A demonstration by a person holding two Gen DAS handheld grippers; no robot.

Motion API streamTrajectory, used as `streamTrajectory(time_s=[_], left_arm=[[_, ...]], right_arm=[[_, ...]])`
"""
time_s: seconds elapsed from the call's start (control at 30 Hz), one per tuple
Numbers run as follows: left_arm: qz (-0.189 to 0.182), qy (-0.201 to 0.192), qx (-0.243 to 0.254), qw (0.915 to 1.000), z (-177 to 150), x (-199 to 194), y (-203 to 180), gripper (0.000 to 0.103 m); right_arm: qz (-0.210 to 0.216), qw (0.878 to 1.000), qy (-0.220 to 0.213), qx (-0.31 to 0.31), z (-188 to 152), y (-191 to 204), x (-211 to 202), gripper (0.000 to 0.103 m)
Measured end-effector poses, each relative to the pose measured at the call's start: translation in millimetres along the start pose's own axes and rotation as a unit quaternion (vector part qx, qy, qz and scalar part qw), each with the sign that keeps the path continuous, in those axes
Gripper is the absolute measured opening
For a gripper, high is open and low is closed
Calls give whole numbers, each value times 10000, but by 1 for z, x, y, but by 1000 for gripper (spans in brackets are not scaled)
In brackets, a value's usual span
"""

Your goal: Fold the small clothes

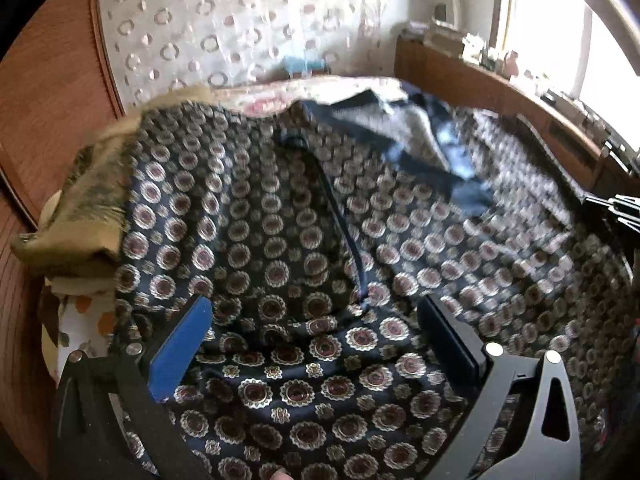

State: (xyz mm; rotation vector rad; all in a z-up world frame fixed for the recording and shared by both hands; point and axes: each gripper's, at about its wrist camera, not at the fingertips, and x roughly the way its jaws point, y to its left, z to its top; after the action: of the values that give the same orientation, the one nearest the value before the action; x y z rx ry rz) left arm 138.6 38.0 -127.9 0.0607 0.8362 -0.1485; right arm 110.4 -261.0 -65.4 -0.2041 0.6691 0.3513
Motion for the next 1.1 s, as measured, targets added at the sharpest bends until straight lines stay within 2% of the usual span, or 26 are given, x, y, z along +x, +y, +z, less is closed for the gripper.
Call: streamTrajectory(time_s=[0.07, 0.13, 0.17, 0.2, 0.27, 0.3, 0.4, 0.53, 0.63, 0.8, 0.93, 1.03, 1.1], left_arm=[[-20, -170, -58, 9998, 0, -12, -1, 103], [-94, -326, -55, 9994, 2, -23, -3, 103], [-122, -394, -45, 9991, 2, -29, -6, 103], [-155, -462, -31, 9988, 3, -35, -9, 103], [-243, -555, -19, 9982, 5, -45, -13, 103], [-307, -597, -11, 9977, 6, -49, -16, 103], [-394, -665, 54, 9970, 9, -58, -26, 103], [-479, -705, 143, 9963, 11, -66, -40, 103], [-572, -707, 223, 9956, 11, -69, -51, 103], [-649, -653, 366, 9951, 8, -68, -63, 103], [-610, -615, 394, 9955, 6, -68, -65, 103], [-576, -621, 386, 9957, 5, -69, -64, 103], [-504, -643, 395, 9959, 4, -70, -63, 103]], right_arm=[[37, 9999, -116, 93, 3, 1, -11, 4], [14, 9993, -266, 249, 6, -2, -20, 11], [21, 9988, -377, 311, 6, -6, -26, 22], [40, 9980, -497, 377, 6, -11, -32, 40], [92, 9963, -669, 525, 4, -21, -41, 59], [77, 9955, -716, 621, 3, -27, -43, 61], [-249, 9936, -687, 865, -4, -47, -44, 62], [-560, 9897, -197, 1304, -14, -79, -15, 62], [-561, 9868, 133, 1514, -22, -93, 7, 62], [-280, 9816, 631, 1783, -27, -102, 38, 62], [-223, 9786, 625, 1947, -31, -111, 45, 61], [28, 9768, 577, 2061, -29, -115, 43, 50], [115, 9781, 543, 2006, -29, -118, 38, 36]])
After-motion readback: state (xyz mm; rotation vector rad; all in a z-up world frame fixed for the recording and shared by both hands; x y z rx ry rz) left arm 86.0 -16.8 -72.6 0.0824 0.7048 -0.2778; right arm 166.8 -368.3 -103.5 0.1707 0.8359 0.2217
